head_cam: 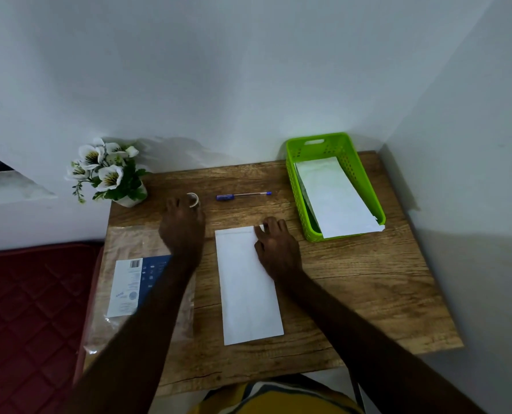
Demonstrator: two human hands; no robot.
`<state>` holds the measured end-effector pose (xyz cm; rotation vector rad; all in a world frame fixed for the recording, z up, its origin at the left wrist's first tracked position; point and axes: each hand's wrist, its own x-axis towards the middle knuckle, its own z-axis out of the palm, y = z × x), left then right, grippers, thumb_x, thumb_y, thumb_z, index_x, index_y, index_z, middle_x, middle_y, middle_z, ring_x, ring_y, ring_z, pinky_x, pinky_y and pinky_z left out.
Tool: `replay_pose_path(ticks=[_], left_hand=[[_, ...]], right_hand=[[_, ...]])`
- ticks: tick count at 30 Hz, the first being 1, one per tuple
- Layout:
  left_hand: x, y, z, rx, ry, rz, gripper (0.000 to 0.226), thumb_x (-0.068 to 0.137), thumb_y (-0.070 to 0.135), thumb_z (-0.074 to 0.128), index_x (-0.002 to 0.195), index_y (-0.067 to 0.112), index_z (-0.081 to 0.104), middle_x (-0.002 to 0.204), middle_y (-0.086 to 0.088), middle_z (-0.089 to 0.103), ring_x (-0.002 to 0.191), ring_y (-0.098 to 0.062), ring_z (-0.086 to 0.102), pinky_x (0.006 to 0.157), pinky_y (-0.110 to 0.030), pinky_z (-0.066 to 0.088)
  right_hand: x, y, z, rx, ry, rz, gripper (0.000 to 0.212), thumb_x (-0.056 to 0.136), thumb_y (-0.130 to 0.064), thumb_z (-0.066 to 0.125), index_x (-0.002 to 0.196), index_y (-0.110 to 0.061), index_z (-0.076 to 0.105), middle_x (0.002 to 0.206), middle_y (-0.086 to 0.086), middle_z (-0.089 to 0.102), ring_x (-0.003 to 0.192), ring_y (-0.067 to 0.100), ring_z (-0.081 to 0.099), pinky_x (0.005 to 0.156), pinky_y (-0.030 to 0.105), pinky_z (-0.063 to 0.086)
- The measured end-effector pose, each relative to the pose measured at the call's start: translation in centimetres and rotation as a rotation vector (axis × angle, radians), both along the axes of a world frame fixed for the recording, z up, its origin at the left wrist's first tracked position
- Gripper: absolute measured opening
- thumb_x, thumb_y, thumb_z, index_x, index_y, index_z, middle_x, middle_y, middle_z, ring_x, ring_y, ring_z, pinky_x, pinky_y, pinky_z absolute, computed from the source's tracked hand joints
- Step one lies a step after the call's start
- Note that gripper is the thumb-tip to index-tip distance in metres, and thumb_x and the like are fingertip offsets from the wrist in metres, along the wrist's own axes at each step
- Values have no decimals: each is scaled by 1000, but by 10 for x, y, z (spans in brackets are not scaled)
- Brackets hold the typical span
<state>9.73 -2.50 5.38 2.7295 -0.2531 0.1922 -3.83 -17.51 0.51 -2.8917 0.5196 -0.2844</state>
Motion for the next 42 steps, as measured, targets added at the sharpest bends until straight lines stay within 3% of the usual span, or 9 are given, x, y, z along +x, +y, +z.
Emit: replay_pose_path(ticks=[4,8,14,19,22,25,31,37,42], left_hand=[[15,-1,2,126,134,14,39,97,28,68,131,12,61,138,-19,51,115,-37,58,88,-48,52],[15,5,2,42,152,33,31,99,24,64,126,9,64,134,-19,55,113,-37,59,89,-48,52],[-3,11,17,-637,358,-156,24,89,22,78,112,17,74,113,6,65,107,-18,64,89,-37,55],[-24,13,23,-801,549,-238,30,88,38,77,115,25,76,125,7,65,114,-8,63,96,-43,58],[-35,12,27,-891,588,-241,29,90,26,76,118,20,76,128,11,65,111,2,63,93,-34,57],[-40,11,30,-960,612,-189,26,90,23,76,115,17,77,125,9,68,109,-3,66,90,-33,57],[-48,6,38,-1059,783,12,21,87,31,78,105,20,78,95,7,79,76,-5,69,68,-26,51],[-43,5,42,-1102,994,203,52,61,51,90,99,18,80,99,-5,77,95,-23,66,85,-39,56],[-42,3,44,-1140,1156,256,48,71,43,88,105,10,78,78,0,69,63,-7,59,56,-24,48]], right_hand=[[-1,2,2,-11,3,2,35,79,-16,79,113,-9,74,120,15,67,106,33,64,63,35,58],[-2,1,2,-12,-4,3,35,79,-15,78,113,-9,74,119,15,68,105,32,64,61,35,58],[-3,1,2,-15,-25,9,35,76,-15,80,110,-9,75,117,13,67,103,32,64,59,33,58],[-2,0,5,67,-52,-9,35,77,-13,79,112,-10,75,118,13,66,105,33,63,60,36,58],[0,-2,7,146,-61,-35,36,84,-13,72,120,-15,73,119,10,64,109,31,60,64,37,56],[-2,-3,13,266,-166,-65,36,90,-17,63,126,-19,70,119,5,64,112,25,58,72,36,57],[2,6,36,688,-386,-86,35,92,-37,56,116,-20,76,113,-9,66,109,10,62,85,35,59],[1,10,43,820,-363,51,37,86,-32,69,122,-24,73,117,-13,61,115,9,58,81,40,60],[1,11,47,838,-350,85,31,89,-32,75,117,-21,75,115,-10,63,111,11,60,81,35,58]])
